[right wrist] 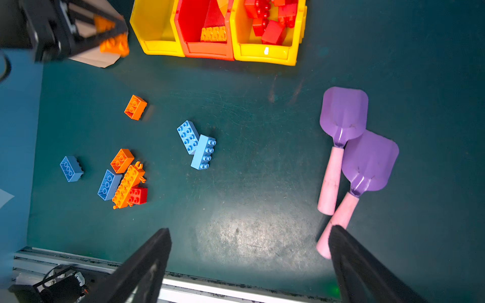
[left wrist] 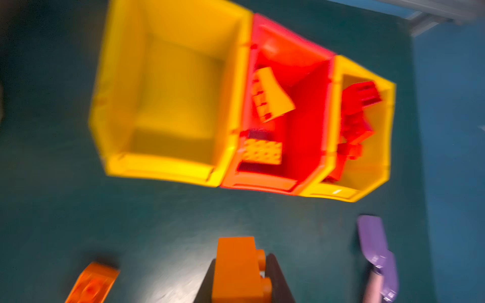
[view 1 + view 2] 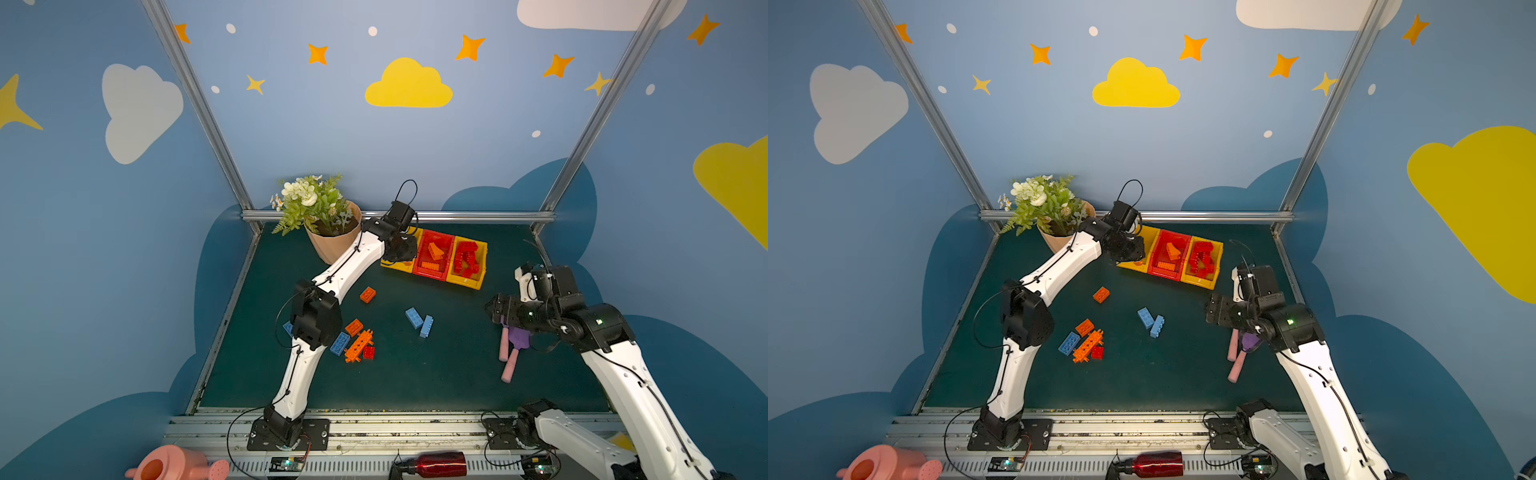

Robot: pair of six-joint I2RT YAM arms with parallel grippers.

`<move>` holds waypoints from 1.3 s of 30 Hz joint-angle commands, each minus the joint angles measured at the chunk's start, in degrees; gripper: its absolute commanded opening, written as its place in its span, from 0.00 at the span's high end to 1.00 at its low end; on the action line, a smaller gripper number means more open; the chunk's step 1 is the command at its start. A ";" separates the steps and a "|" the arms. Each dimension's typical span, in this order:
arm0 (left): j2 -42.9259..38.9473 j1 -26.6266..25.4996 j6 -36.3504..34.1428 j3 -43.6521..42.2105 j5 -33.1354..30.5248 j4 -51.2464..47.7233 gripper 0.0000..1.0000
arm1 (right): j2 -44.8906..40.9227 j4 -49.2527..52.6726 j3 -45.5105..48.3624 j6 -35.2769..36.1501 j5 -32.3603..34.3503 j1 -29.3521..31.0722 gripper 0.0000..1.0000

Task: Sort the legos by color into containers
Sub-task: 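Carry the orange 2x4 brick into the red bin and open the left gripper, then move the left gripper down to the orange 2x2 brick on the table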

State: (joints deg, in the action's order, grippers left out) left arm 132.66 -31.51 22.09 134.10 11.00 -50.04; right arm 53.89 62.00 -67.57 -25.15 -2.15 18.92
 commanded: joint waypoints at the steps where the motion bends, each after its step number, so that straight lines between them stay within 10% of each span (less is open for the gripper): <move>1: 7.02 0.29 -2.80 8.81 8.81 1.02 0.92 | -1.06 3.05 0.14 -1.05 -0.22 -0.28 0.08; 15: 22.57 0.65 8.74 20.77 8.32 28.85 0.83 | -3.31 12.59 -4.38 -1.71 5.73 -0.64 0.08; 19: 24.66 0.66 10.37 21.81 8.54 32.08 0.20 | -4.83 13.58 -4.10 -3.14 6.17 -0.72 0.08; 28: 18.73 0.13 8.91 20.30 10.02 27.87 0.07 | -6.05 12.40 -2.72 -3.53 5.15 -0.81 0.08; 39: -14.25 2.66 -5.57 -26.71 -3.76 20.68 0.02 | -5.90 3.81 3.98 -5.50 -4.95 -0.30 0.08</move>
State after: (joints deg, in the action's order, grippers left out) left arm 123.13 -30.72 22.09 114.41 11.97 -26.28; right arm 48.12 69.14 -65.12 -29.23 -3.25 18.48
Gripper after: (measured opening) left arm 0.981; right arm 0.918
